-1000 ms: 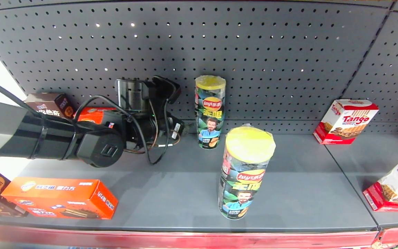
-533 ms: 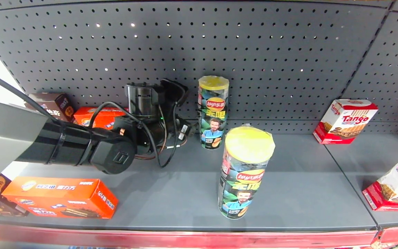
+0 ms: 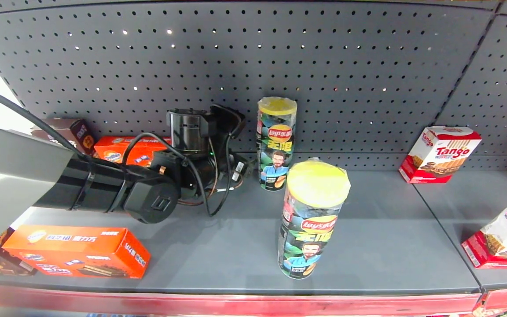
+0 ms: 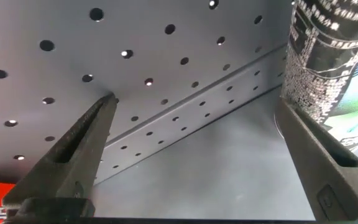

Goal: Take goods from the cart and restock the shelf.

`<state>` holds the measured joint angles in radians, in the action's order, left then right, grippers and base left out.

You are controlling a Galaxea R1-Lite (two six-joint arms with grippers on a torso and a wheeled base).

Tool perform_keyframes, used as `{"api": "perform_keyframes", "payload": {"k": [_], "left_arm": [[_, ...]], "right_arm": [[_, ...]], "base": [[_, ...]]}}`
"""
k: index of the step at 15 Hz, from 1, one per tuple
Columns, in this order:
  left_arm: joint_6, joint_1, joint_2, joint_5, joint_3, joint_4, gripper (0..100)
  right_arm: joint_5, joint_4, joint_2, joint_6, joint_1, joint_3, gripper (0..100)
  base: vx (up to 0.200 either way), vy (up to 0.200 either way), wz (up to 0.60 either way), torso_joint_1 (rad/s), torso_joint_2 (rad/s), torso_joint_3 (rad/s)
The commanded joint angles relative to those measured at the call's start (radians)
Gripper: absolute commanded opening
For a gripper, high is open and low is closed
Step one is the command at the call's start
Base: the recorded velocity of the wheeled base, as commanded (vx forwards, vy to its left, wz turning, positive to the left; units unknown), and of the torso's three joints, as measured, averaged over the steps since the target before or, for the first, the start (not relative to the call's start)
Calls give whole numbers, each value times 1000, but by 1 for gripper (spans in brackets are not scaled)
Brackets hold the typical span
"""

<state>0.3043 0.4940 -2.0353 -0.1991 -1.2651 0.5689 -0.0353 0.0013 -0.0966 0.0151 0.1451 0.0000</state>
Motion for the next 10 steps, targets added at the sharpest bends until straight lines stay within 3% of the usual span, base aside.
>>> {"api": "perform_keyframes", "payload": {"k": [1, 10], "left_arm": [[-1, 5, -8, 0, -2, 0, 100], [-4, 20, -14, 0, -13, 0, 100]], "right_arm": [[0, 0, -2, 0, 1, 0, 100], [0, 0, -2, 0, 1, 0, 100]], "base": [[0, 0, 0, 0, 0, 0], [0, 0, 0, 0, 0, 0]]}}
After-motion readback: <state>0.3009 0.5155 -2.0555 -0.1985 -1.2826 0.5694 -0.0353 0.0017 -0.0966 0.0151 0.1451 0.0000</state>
